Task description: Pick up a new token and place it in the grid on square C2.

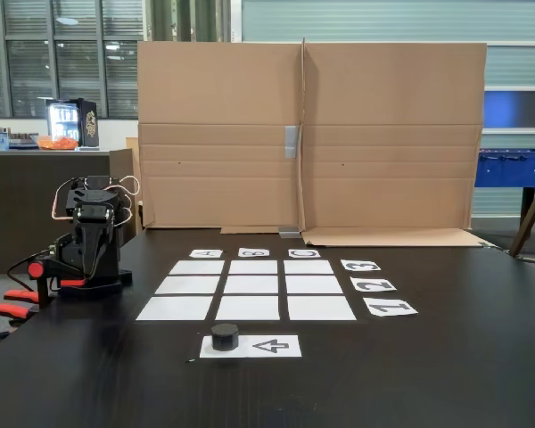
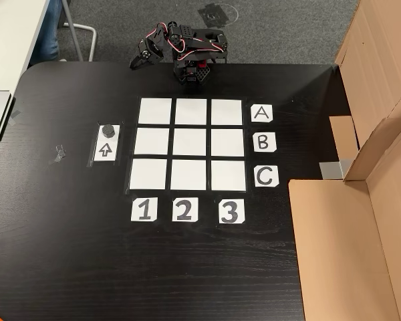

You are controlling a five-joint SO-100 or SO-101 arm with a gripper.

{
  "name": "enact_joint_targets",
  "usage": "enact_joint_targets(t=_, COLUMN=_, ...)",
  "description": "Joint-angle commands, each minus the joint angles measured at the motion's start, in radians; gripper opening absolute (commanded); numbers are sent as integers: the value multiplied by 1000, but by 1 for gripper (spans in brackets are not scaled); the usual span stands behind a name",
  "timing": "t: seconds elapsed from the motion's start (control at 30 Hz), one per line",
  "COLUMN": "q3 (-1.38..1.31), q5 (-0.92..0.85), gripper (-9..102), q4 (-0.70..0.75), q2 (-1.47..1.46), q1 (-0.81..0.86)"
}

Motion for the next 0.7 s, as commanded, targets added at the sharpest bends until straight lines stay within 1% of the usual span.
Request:
enact_joint_targets(t=0.0, q3=-5, q5=-17, gripper=-1, q4=-11, q2=6, q1=-14)
enact_joint_targets(t=0.67, q3=-5, q5=-12, gripper=-1, q4=-11, q2=5, q1=-6)
